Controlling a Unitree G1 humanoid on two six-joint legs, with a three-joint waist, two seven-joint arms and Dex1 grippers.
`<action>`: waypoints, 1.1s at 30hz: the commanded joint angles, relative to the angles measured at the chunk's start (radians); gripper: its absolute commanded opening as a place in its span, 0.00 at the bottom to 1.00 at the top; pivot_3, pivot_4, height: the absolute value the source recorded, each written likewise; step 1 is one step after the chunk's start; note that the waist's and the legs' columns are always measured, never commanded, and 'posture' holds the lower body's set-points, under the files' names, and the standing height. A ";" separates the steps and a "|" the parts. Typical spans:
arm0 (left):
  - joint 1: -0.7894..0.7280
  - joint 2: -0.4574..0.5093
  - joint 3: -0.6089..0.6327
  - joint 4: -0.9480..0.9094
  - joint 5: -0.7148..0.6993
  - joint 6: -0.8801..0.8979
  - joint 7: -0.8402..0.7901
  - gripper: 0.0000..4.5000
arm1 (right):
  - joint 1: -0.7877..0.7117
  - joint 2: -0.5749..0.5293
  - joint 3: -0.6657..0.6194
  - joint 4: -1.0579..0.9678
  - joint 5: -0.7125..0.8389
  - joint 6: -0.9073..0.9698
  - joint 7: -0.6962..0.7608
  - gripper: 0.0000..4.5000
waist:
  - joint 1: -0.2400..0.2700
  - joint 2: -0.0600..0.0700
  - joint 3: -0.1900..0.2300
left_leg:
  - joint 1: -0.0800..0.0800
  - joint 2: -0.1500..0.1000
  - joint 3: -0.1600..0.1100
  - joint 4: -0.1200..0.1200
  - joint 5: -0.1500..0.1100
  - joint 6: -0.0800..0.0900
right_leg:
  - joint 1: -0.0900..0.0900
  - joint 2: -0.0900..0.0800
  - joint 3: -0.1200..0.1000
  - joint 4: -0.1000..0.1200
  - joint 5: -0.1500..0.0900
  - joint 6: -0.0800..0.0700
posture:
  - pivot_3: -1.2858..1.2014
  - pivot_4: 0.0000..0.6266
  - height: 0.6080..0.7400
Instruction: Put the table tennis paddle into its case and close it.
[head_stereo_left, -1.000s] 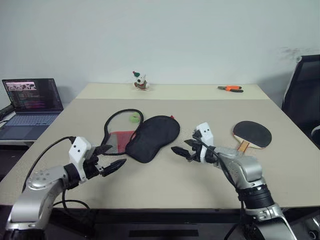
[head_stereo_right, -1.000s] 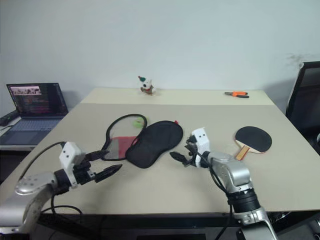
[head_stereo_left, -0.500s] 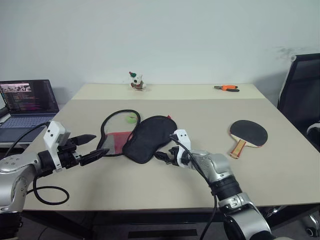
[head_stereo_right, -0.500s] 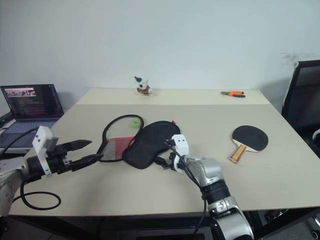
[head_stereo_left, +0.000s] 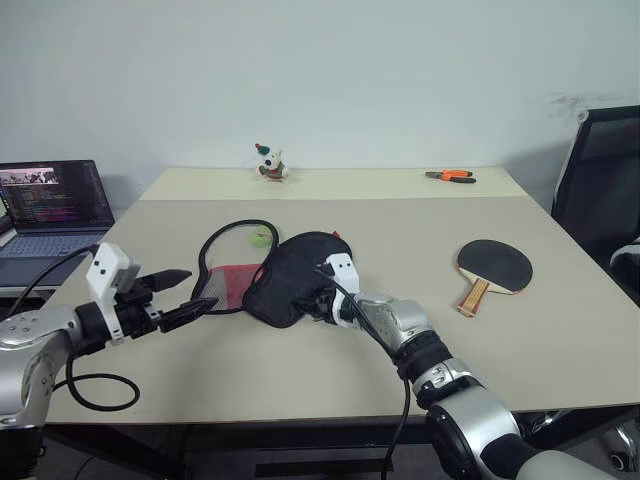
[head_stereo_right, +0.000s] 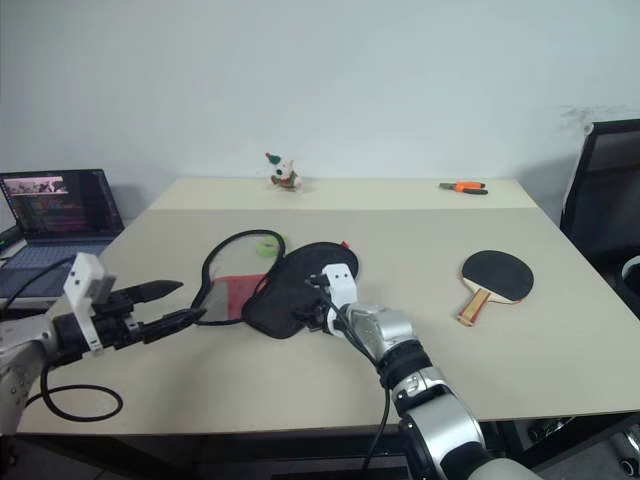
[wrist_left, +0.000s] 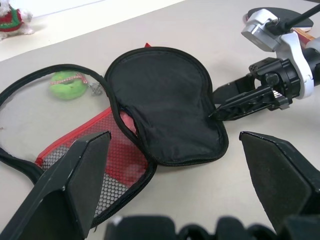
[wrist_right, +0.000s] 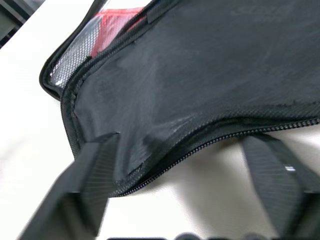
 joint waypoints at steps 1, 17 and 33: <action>-0.003 0.002 0.011 -0.039 -0.004 -0.009 0.006 1.00 | -0.033 0.086 -0.028 -0.018 0.039 0.016 0.003 0.55 | 0.000 0.000 0.000 | 0.000 0.000 0.000 0.000 0.000 0.000 | 0.000 0.000 0.000 0.000 0.000 0.000 | 0.52 0.24 1.00; -0.037 -0.026 -0.008 -0.115 -0.039 0.055 0.056 1.00 | -0.012 -0.006 -0.086 -0.114 0.113 0.154 -0.012 0.01 | 0.001 0.000 0.000 | -0.001 0.000 0.000 -0.001 0.000 0.000 | 0.000 0.000 0.000 -0.001 0.000 0.000 | 0.52 0.24 1.00; -0.122 -0.073 -0.123 -0.103 -0.029 0.043 0.013 1.00 | 0.122 -0.405 -0.089 -0.471 0.142 0.487 0.132 0.01 | 0.014 0.000 0.000 | -0.001 -0.003 0.001 -0.001 0.000 0.000 | 0.000 0.001 0.000 -0.001 0.000 0.000 | 0.52 0.24 1.00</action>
